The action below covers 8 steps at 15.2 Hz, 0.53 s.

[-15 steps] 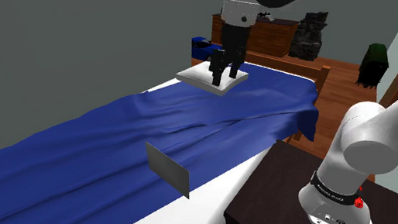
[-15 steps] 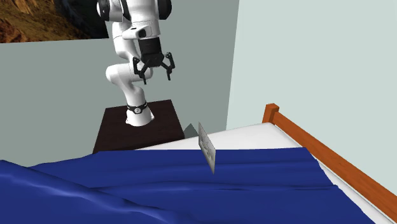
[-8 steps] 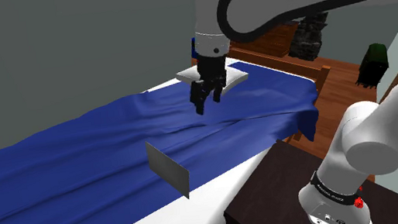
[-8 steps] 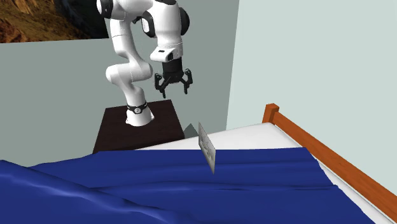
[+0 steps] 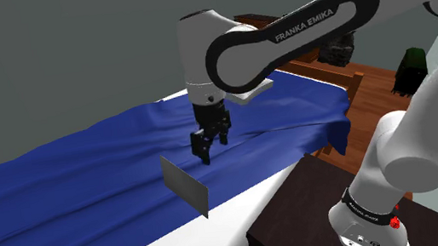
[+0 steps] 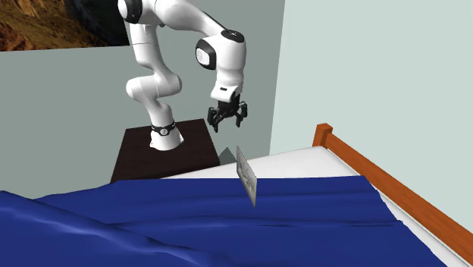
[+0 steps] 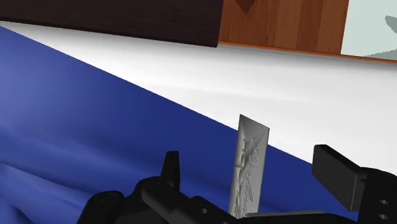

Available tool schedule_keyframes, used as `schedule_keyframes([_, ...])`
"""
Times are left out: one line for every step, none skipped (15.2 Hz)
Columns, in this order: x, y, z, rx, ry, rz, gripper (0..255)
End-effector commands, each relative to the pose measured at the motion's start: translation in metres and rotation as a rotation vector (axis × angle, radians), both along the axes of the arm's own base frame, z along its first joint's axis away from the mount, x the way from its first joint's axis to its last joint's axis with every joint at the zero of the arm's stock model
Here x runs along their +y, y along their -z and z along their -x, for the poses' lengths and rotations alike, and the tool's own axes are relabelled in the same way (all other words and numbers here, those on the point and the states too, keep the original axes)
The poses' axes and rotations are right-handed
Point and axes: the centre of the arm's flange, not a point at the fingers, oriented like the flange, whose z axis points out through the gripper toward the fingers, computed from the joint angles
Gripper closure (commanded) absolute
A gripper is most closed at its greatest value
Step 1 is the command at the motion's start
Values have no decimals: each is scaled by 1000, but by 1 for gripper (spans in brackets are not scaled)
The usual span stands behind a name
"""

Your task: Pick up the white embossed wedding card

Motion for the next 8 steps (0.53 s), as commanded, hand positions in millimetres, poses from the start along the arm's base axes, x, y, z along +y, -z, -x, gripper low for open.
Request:
schedule_keyframes([21,21,1,31,-22,12,0])
schedule_keyframes([30,31,1,46,-33,19,0])
schedule_keyframes([40,42,2,61,-44,25,0])
schedule_keyframes([49,53,3,76,-55,31,0])
schedule_keyframes([49,53,3,77,-56,32,0])
schedule_keyframes([49,58,3,77,-56,32,0])
schedule_keyframes([49,63,3,77,-56,32,0])
schedule_keyframes([49,69,3,77,-56,32,0])
